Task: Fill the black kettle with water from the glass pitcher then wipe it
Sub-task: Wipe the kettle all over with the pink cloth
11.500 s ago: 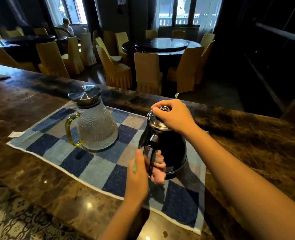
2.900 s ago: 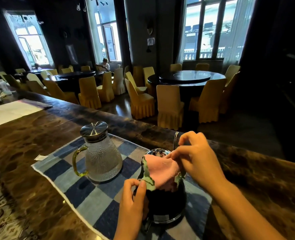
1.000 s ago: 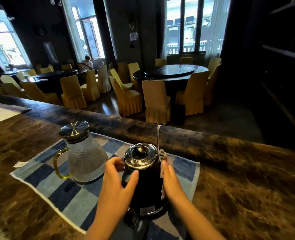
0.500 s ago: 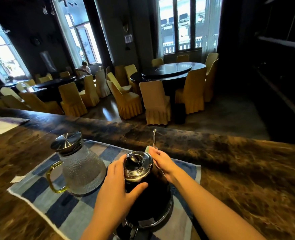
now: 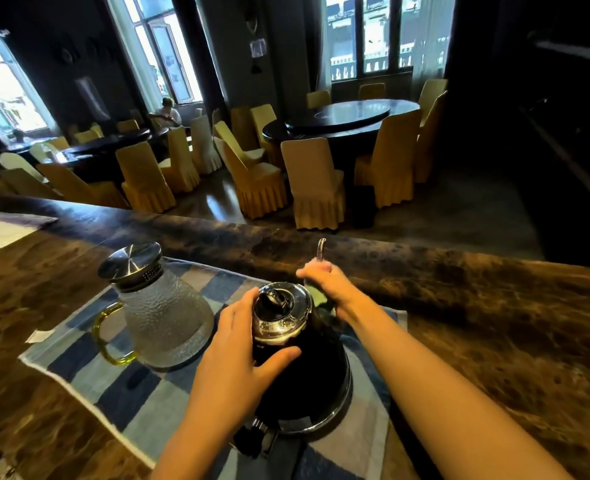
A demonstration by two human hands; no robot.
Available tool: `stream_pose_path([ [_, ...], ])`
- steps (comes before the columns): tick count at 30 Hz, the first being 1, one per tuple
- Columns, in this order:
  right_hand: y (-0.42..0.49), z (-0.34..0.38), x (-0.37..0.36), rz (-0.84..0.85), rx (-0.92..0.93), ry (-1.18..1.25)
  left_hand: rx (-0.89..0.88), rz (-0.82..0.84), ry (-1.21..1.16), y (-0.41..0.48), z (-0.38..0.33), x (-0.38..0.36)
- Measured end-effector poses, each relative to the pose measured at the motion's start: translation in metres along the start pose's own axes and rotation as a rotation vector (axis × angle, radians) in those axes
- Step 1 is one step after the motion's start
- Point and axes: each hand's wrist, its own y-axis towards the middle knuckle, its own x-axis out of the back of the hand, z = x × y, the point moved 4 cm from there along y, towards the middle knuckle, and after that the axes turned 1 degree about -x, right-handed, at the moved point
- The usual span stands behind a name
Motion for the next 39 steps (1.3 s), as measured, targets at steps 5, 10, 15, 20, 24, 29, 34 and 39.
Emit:
stream_pose_path([
  [5, -0.012, -0.040, 0.006, 0.016, -0.166, 0.045, -0.014, -0.006, -0.013, 0.000, 0.001, -0.001],
  [10, -0.042, -0.039, 0.004, 0.004, -0.045, -0.293, -0.007, -0.030, 0.002, 0.000, 0.002, -0.002],
  [15, -0.111, -0.053, -0.003, -0.078, 0.108, -0.262, 0.009, -0.056, 0.003, 0.000, 0.002, -0.002],
  [20, -0.122, -0.016, -0.036, -0.038, 0.217, -0.108, 0.022, -0.104, -0.119, -0.001, 0.001, 0.001],
  [24, -0.106, -0.022, -0.027, -0.278, 0.261, -0.195, 0.072, -0.111, -0.429, -0.011, 0.006, 0.000],
  [29, -0.137, -0.060, -0.023, -0.405, 0.225, -0.318, 0.106, -0.044, -0.627, -0.020, 0.014, -0.006],
  [34, -0.152, -0.028, -0.059, -0.235, 0.430, -0.171, 0.102, -0.036, -0.632, -0.017, 0.016, -0.008],
  [39, -0.095, 0.009, -0.046, -0.315, 0.271, -0.099, 0.133, -0.033, -0.642, -0.017, 0.018, -0.009],
])
